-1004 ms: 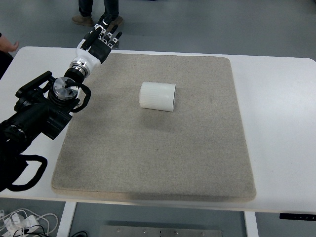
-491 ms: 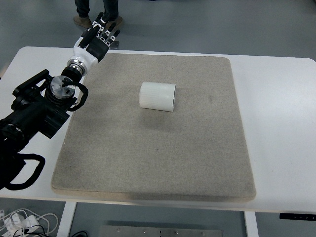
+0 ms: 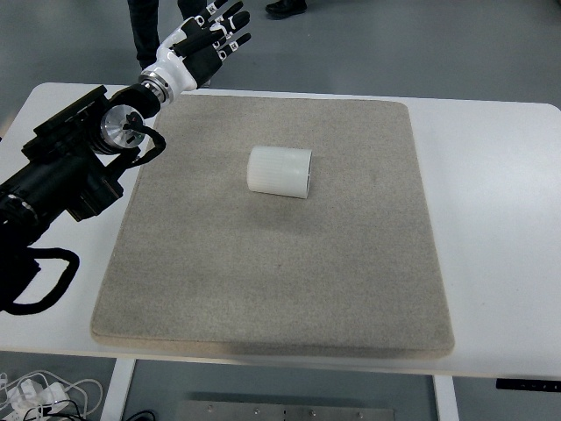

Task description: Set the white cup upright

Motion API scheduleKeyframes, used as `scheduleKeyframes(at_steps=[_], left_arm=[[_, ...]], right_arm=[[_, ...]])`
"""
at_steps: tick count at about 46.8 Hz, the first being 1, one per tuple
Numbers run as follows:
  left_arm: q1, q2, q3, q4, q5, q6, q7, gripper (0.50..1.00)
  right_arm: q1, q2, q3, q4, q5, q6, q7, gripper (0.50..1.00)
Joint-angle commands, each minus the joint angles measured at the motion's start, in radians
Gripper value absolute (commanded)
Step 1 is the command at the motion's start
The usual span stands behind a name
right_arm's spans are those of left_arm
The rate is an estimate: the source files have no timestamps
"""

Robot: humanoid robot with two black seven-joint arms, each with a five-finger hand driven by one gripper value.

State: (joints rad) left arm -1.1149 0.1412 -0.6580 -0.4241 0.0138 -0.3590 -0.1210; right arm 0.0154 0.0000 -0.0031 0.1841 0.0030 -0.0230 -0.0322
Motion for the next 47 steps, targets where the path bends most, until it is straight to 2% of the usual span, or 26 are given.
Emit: scheduleKeyframes(at_steps=[1,17,22,28,33,47], left_arm=[[-0.006,0.020,0.000,-0.045,0.127,0.000,0.000,0.999],[-0.029,0.118,0.003,-0.209,0.649,-0.014,0.003,0.999],[-0.036,0.170,0.070,-0.307,0.761,-0.024,0.003,0.996],[-0.071,0.244,0.193,-0.424,0.788,-0.028,0.004,0.996],[-0.103,0.276,0.282,-0.475,0.795,-0.028,0.018,0.996],[-0.171,0.282,0.403,-0.496,0.876,-0.044,0.049,0.996]], right_arm=[[0.000,0.000,0.000,0.000,0.000,0.000,0.000,0.952],[0.000,0.000,0.000,0.000,0.000,0.000,0.000,0.952],[0.000,0.000,0.000,0.000,0.000,0.000,0.000,0.952],[0.000,0.000,0.000,0.000,0.000,0.000,0.000,0.952],[0.000,0.000,0.000,0.000,0.000,0.000,0.000,0.952],[0.000,0.000,0.000,0.000,0.000,0.000,0.000,0.952]])
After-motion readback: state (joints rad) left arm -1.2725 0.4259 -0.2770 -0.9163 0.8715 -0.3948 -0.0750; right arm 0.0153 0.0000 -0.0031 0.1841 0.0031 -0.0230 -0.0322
